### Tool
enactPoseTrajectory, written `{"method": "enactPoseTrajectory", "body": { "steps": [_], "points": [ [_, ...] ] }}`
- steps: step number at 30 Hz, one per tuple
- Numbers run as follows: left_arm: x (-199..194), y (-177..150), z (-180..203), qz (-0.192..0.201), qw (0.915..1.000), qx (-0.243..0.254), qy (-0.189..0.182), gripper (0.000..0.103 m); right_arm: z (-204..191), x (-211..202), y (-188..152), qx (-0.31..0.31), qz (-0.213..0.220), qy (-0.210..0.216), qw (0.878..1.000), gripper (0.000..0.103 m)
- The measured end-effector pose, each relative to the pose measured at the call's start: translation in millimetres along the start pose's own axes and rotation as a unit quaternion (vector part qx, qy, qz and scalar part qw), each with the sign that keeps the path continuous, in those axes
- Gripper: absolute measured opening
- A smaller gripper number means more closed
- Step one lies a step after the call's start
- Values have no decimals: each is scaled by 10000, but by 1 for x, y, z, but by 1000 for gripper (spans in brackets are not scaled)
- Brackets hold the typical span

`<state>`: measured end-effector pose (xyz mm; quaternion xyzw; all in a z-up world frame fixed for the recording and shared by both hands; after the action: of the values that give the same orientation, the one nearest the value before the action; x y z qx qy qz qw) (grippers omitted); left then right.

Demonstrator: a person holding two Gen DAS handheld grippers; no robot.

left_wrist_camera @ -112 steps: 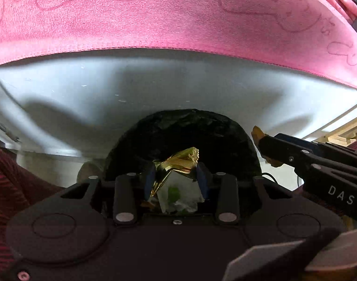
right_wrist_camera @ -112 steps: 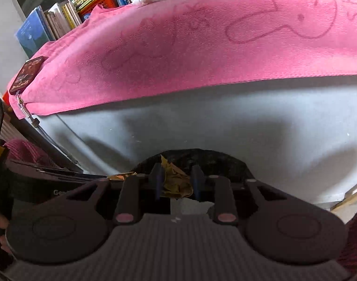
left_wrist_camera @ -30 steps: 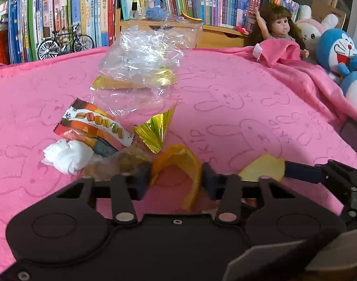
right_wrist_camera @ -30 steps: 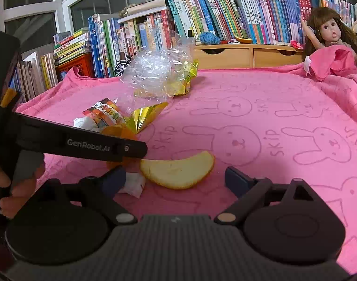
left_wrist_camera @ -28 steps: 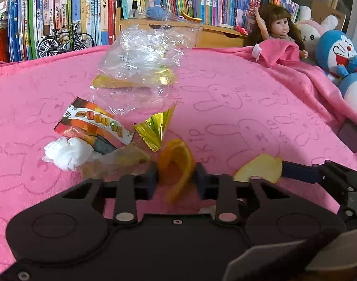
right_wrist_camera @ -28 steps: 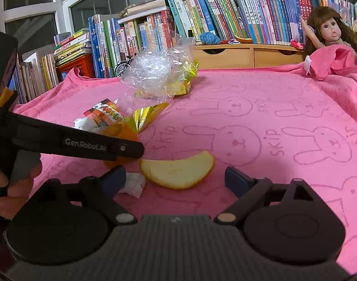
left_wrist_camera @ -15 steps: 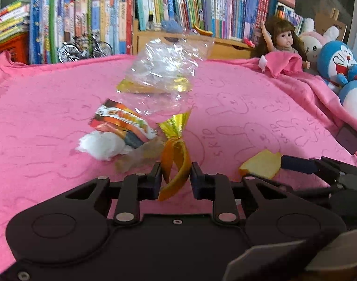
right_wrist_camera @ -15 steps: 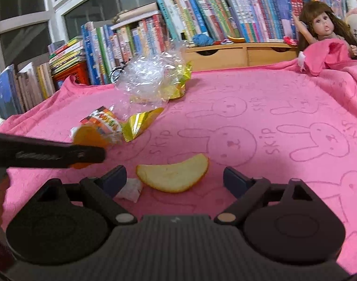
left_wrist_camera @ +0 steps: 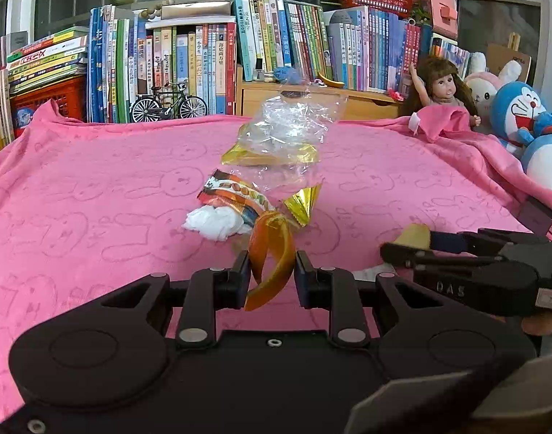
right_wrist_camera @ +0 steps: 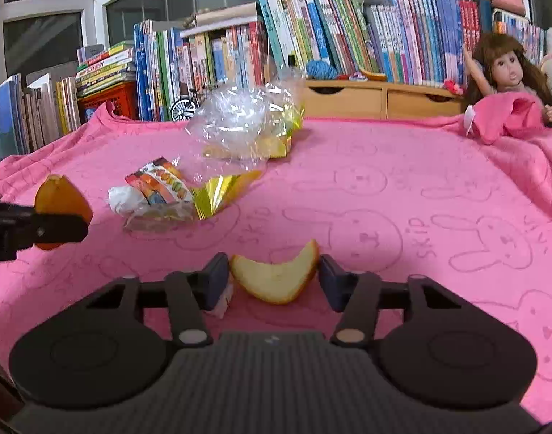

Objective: Collect trash
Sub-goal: 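Grasp the orange peel strip with the left gripper while the right gripper grasps the yellow peel, then carry the orange and yellow peels in both grippers over the bin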

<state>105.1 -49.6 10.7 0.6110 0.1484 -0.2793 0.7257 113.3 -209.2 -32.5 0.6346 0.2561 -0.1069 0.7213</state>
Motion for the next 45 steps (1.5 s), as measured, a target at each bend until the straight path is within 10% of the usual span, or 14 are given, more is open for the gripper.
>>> {"method": "enactPoseTrajectory", "body": {
  "steps": [12,29,45],
  "points": [
    [-15,-10,-10,20,10000,-57,75,24,-5,-22,4,-60,177,-178,9997,43],
    [-73,-60,-8,-142,9988,-403,-259,24,-53,-99,-16,73,605,711,9956,43],
    [-116,-144,-31,-996,9931,-571,-233,24,-102,-143,-85,157,55,1428,9896,44]
  ]
}}
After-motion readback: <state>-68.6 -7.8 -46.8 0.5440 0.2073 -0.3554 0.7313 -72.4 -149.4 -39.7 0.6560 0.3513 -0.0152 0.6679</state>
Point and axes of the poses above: each gripper's, at about its wrist camera, not at the fingertips, and x roughly the way its jaws point, z to its right, y to its top, the point moved 8 cm from there along x, roughly the way its jaws point, and after that the axes turned 10 degrees about -x, right-handed, at the moved point
